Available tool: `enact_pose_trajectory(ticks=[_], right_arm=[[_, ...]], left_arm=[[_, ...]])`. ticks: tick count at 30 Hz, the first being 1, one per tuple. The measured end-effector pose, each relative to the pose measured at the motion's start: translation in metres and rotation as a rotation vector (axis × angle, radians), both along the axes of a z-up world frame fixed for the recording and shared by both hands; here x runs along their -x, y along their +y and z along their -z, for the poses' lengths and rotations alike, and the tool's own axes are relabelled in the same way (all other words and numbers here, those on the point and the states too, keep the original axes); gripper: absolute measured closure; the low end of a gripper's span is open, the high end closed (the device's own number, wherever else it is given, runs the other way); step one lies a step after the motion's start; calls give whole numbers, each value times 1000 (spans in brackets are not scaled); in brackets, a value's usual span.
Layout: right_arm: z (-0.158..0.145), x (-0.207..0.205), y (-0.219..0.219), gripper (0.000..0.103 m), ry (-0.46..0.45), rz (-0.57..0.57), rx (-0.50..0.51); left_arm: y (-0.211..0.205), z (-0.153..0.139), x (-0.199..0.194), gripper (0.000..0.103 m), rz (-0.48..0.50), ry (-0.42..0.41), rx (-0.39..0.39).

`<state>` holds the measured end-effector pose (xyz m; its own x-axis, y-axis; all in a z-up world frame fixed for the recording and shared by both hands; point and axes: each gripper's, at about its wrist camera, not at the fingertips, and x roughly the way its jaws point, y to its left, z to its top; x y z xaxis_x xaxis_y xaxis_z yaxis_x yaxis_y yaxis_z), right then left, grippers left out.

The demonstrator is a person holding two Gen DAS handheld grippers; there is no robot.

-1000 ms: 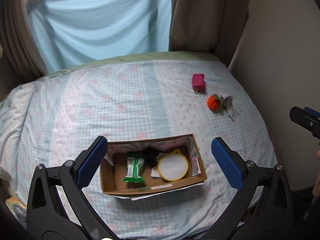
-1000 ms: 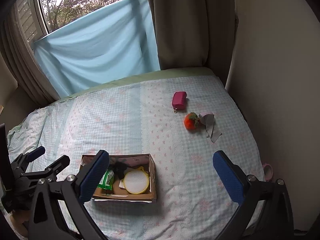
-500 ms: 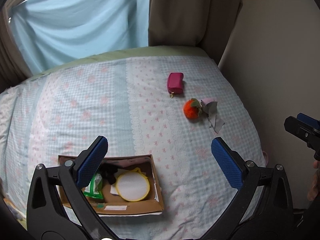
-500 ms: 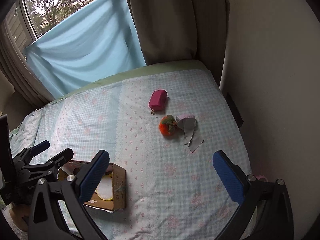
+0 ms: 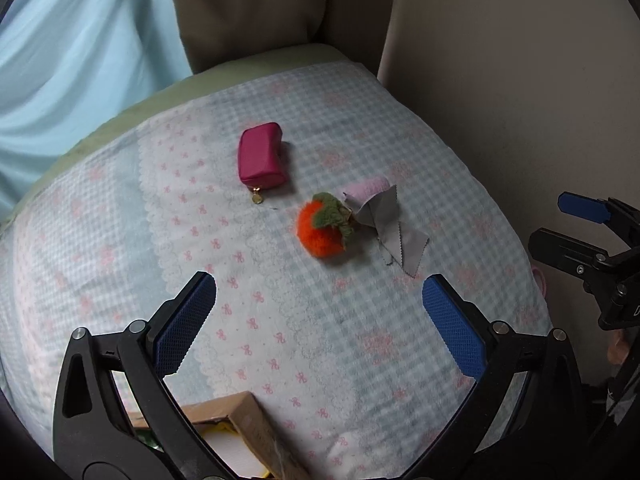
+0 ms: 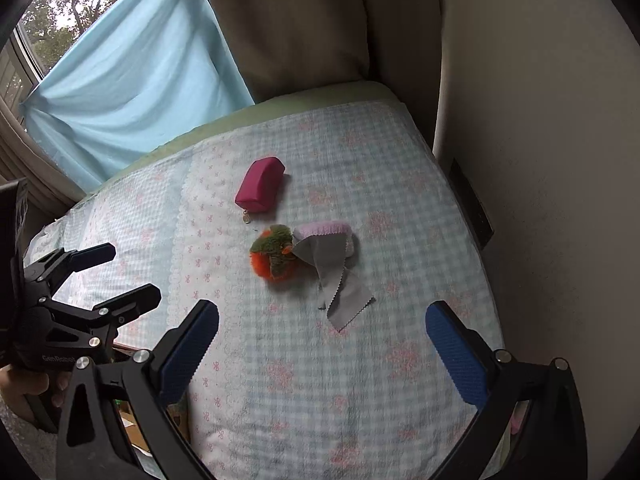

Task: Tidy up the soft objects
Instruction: 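Grasp the orange-green pompom with left tool while right tool grasps grey cloth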

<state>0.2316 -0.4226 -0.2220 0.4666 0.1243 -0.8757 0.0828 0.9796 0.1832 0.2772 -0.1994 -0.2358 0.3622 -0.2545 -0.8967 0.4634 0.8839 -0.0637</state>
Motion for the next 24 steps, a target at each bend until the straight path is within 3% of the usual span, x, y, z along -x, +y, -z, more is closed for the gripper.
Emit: enact_pose_trajectory(ticks=[10,16,18,20,24], right_arm=[[90,-43,-3,0,13,-106,44],[147,-62,6,18,14,-134,58],[165,-66,11,28,17,-142,61],[180,-68,15,33,31,-138,74],[195,-68,21,41,22,-115,110]], left_arm=[[-53,108,-77,0,235,100,-20],[-71,167,-96,3,345,126,-60],[-75,181,-100,6,365,131,-60],[-77,193,-104,14,373,138,-52],[-82,210,-107,19,385,147,-51]])
